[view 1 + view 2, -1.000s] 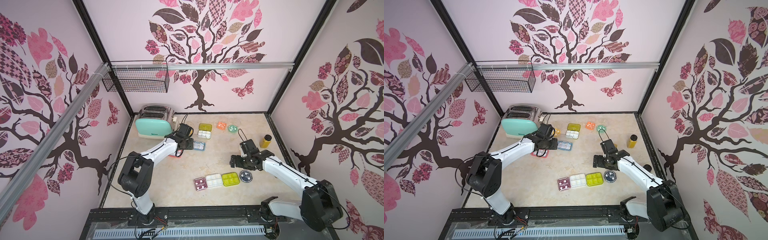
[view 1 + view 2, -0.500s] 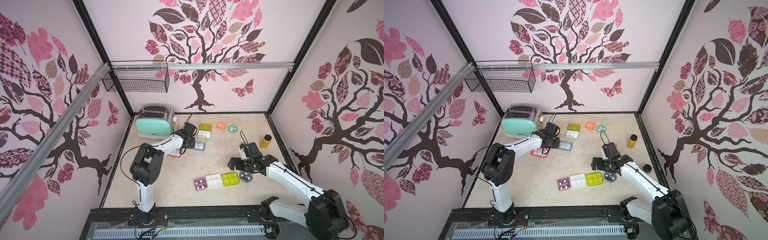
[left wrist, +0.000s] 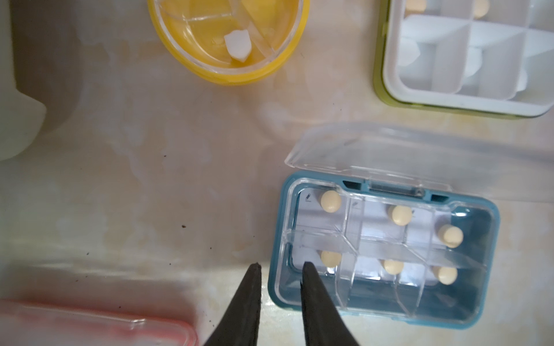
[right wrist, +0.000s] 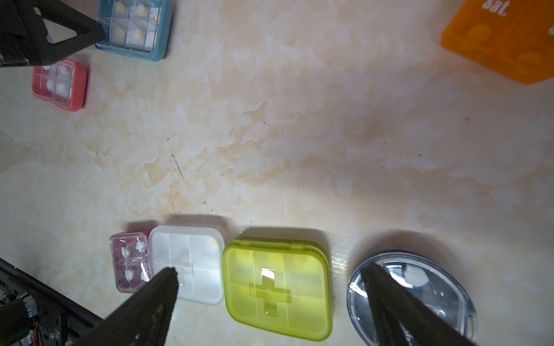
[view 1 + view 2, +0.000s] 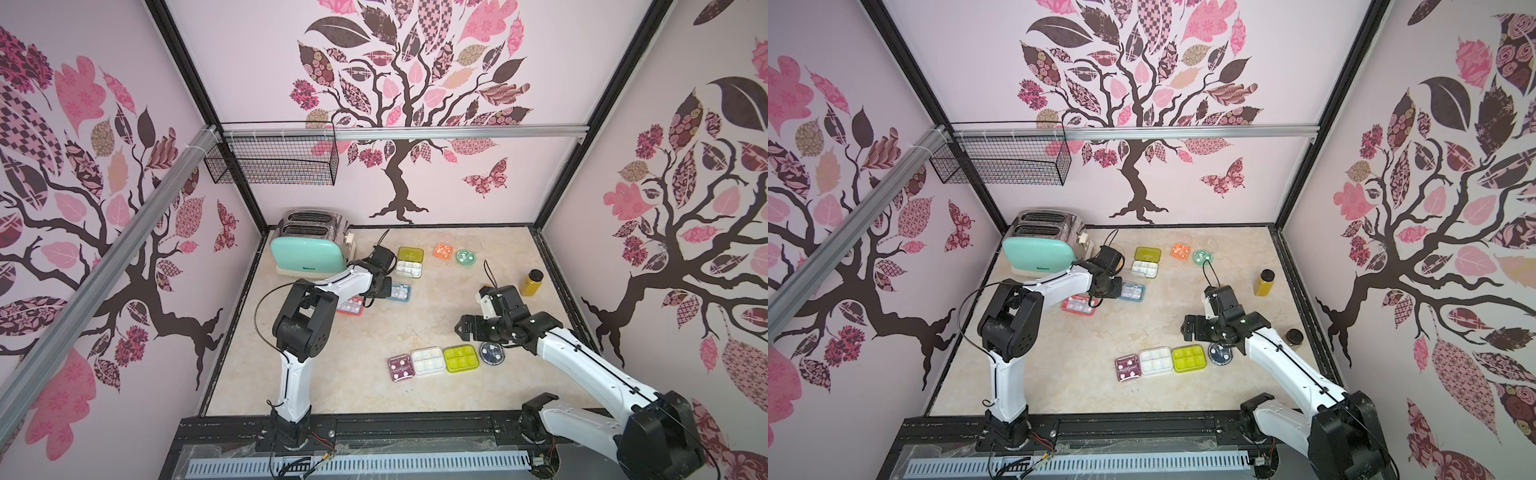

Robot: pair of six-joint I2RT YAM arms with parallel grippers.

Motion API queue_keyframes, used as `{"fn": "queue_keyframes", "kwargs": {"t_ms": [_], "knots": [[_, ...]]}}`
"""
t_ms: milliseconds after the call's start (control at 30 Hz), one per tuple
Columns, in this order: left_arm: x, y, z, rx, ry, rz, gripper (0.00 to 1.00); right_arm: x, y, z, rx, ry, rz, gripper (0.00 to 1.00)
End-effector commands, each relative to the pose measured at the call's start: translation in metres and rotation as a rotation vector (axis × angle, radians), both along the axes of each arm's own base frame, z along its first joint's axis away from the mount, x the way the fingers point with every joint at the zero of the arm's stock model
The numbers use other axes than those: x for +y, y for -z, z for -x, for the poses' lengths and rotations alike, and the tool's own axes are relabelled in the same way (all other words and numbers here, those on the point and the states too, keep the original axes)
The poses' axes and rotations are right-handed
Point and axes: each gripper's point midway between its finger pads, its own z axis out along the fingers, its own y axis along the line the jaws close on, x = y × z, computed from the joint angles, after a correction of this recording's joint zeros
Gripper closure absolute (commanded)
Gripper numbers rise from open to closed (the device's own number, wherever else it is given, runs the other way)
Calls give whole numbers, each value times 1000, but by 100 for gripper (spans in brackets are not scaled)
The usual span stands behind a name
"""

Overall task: Close pillboxes
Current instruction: Move the pillbox to the center of the board.

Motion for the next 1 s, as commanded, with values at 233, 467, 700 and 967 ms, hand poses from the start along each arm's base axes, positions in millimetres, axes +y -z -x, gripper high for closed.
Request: {"fn": "queue_keyframes", "kwargs": {"t_ms": [233, 467, 700, 967], "knots": [[-7, 6, 1, 38, 34, 21, 88, 0, 4, 3, 24, -9, 9, 1], [-27, 6, 9, 56, 107, 66, 92, 0, 5, 4, 6, -21, 7, 1], [-39, 3, 38, 77, 161, 10, 94, 3, 11, 4, 19, -33, 1, 1], [-56, 2, 95, 100, 181, 69, 94, -1, 19, -1, 30, 8, 24, 1]]}}
